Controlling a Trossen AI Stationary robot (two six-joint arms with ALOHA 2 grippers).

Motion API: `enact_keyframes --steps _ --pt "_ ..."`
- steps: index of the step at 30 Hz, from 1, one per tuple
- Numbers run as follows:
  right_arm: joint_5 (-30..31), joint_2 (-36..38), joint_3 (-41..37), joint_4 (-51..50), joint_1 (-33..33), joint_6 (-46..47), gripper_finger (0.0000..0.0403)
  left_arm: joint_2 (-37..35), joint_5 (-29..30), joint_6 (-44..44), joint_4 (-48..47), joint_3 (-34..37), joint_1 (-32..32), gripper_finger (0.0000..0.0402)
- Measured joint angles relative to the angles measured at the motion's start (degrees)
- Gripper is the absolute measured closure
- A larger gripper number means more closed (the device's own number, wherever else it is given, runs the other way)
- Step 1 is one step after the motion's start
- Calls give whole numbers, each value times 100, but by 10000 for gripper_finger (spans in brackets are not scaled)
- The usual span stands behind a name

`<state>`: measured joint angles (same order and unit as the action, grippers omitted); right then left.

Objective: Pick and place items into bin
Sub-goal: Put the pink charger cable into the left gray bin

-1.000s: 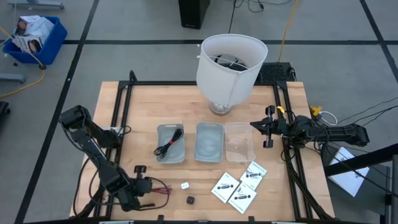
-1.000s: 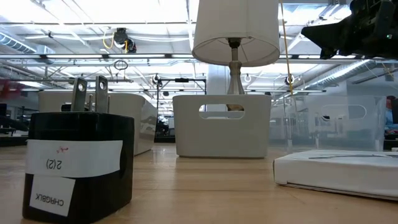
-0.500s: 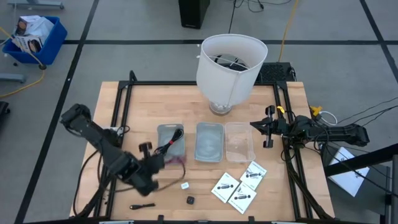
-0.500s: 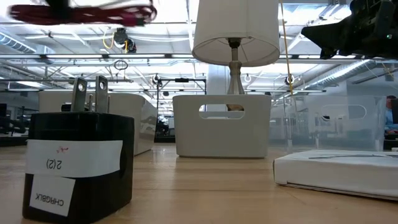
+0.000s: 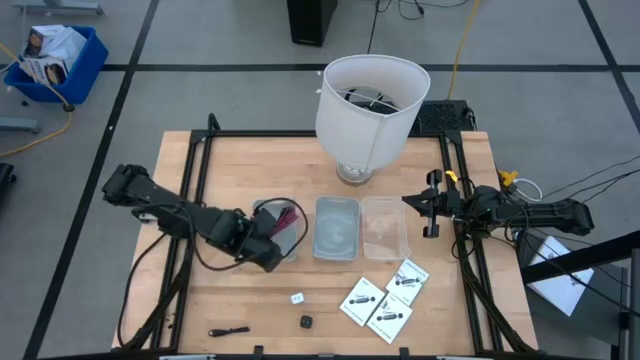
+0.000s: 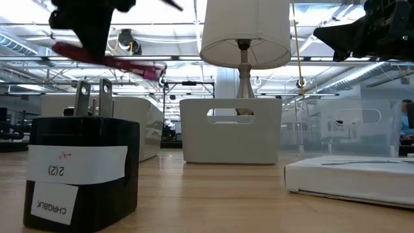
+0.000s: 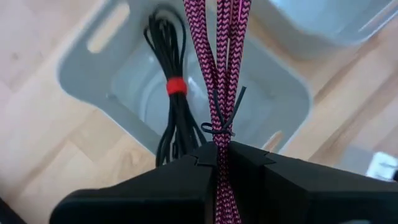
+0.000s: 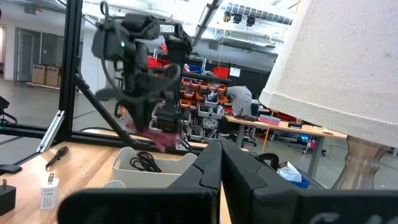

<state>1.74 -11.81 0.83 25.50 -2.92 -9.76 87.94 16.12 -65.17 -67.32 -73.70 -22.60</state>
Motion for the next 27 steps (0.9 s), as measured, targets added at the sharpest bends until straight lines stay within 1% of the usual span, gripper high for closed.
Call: enact_keyframes --steps 7,12,15,20,27 --pt "-2 0 0 -1 0 -7 402 2 -330 94 407 701 327 377" --pt "-1 0 0 0 2 -9 401 0 -394 311 526 972 580 376" --pt "-2 0 -1 0 2 -9 402 2 -445 504 757 1147 772 376" --pt "-2 0 0 0 2 -9 401 0 -565 711 925 1322 924 376" --pt "0 0 0 0 0 -35 402 0 -587 726 1077 1398 941 376"
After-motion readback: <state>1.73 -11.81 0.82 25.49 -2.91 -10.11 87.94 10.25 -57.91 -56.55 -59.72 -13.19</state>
